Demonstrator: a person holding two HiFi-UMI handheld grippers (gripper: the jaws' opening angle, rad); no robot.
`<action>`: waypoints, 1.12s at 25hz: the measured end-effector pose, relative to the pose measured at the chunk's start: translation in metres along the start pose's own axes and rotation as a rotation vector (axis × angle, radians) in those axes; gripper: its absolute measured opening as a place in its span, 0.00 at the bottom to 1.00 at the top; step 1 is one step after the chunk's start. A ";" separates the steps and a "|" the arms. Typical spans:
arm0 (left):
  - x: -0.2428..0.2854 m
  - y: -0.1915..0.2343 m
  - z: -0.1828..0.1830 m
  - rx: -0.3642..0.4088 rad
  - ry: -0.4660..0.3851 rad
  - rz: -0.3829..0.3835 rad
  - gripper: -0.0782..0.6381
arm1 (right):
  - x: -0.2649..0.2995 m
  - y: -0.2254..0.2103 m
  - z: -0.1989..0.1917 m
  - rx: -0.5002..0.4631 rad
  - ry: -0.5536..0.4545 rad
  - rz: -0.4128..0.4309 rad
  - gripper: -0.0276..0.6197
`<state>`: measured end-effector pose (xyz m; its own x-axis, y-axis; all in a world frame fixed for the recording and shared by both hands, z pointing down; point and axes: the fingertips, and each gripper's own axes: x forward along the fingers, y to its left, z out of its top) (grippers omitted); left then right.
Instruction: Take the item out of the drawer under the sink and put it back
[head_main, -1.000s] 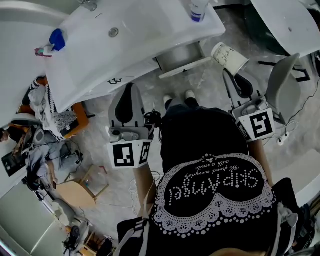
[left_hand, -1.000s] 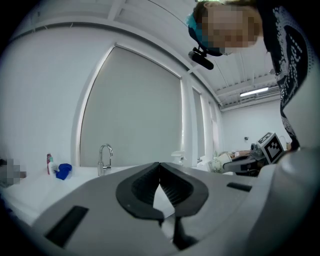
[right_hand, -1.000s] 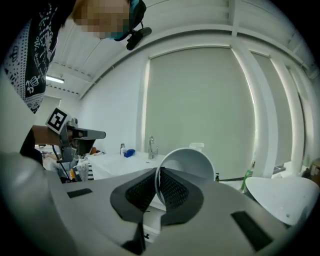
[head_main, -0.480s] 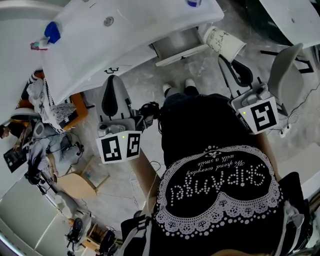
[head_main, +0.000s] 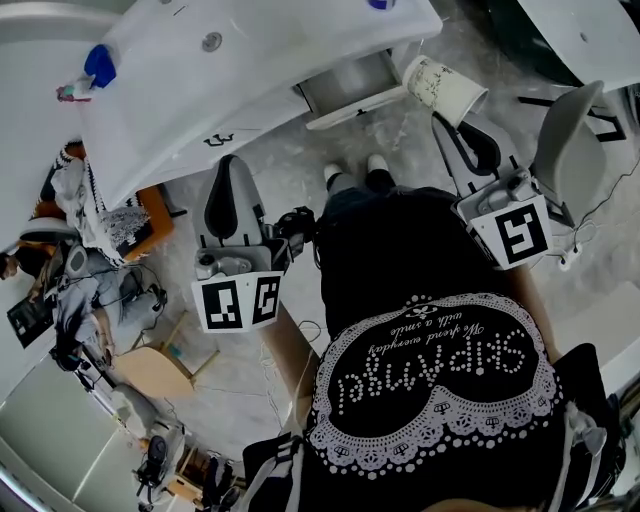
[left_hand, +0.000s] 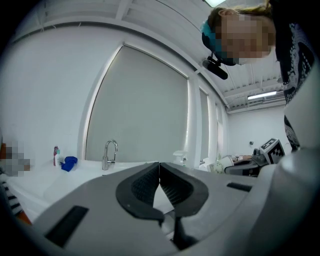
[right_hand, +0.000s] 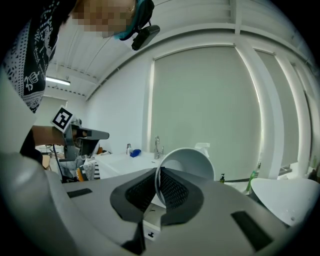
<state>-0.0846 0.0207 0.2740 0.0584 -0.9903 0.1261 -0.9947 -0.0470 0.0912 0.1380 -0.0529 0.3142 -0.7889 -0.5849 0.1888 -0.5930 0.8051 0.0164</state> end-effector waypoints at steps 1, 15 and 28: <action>0.001 -0.004 -0.001 0.001 0.002 -0.012 0.12 | -0.001 -0.001 0.000 0.000 -0.003 -0.001 0.08; 0.013 -0.044 -0.002 0.070 0.018 -0.112 0.12 | -0.008 -0.001 0.001 0.003 -0.017 -0.004 0.08; -0.014 -0.027 -0.001 0.047 0.009 -0.054 0.12 | 0.003 0.022 0.009 0.002 -0.049 0.084 0.08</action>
<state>-0.0589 0.0357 0.2708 0.1129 -0.9849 0.1310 -0.9929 -0.1069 0.0517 0.1214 -0.0375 0.3065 -0.8429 -0.5192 0.1410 -0.5243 0.8515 0.0009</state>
